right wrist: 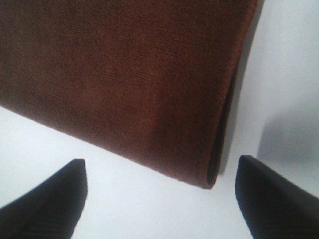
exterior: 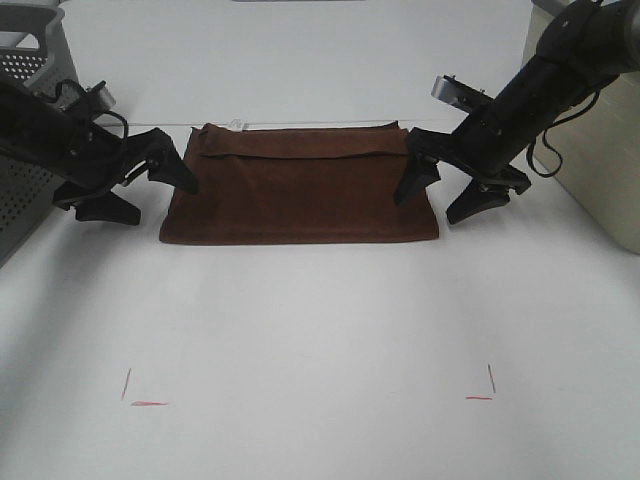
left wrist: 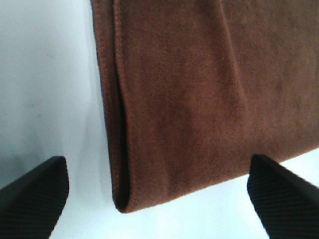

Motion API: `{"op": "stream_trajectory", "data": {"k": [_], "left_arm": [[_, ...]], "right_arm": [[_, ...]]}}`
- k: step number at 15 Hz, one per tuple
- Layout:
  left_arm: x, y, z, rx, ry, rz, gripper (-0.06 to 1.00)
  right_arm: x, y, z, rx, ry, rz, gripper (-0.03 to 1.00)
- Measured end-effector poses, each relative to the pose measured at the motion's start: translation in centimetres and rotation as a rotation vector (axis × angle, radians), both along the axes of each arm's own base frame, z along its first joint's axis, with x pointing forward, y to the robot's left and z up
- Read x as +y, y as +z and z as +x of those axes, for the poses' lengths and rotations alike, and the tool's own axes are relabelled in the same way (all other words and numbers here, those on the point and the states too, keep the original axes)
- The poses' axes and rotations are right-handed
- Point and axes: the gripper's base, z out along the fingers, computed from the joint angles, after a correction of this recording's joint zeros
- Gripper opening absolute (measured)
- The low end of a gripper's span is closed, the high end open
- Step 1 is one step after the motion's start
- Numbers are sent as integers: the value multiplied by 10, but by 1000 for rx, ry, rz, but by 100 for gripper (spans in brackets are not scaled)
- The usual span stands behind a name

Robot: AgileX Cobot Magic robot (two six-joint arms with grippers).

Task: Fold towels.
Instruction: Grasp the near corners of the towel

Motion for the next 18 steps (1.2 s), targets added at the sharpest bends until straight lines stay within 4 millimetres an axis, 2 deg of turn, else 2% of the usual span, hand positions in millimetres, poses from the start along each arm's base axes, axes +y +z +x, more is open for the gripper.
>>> {"op": "stream_trajectory", "data": {"k": [5, 7, 11, 18], "left_arm": [[0, -8, 3, -5, 31, -18, 90], [-8, -16, 3, -19, 1, -34, 90], [-25, -17, 3, -67, -58, -23, 90], [-52, -19, 4, -99, -39, -11, 90]], "right_arm": [[2, -14, 2, 5, -2, 21, 77], [5, -22, 3, 15, -11, 52, 77], [6, -23, 6, 7, -30, 68, 76], [8, -27, 8, -1, -58, 101, 75]]}}
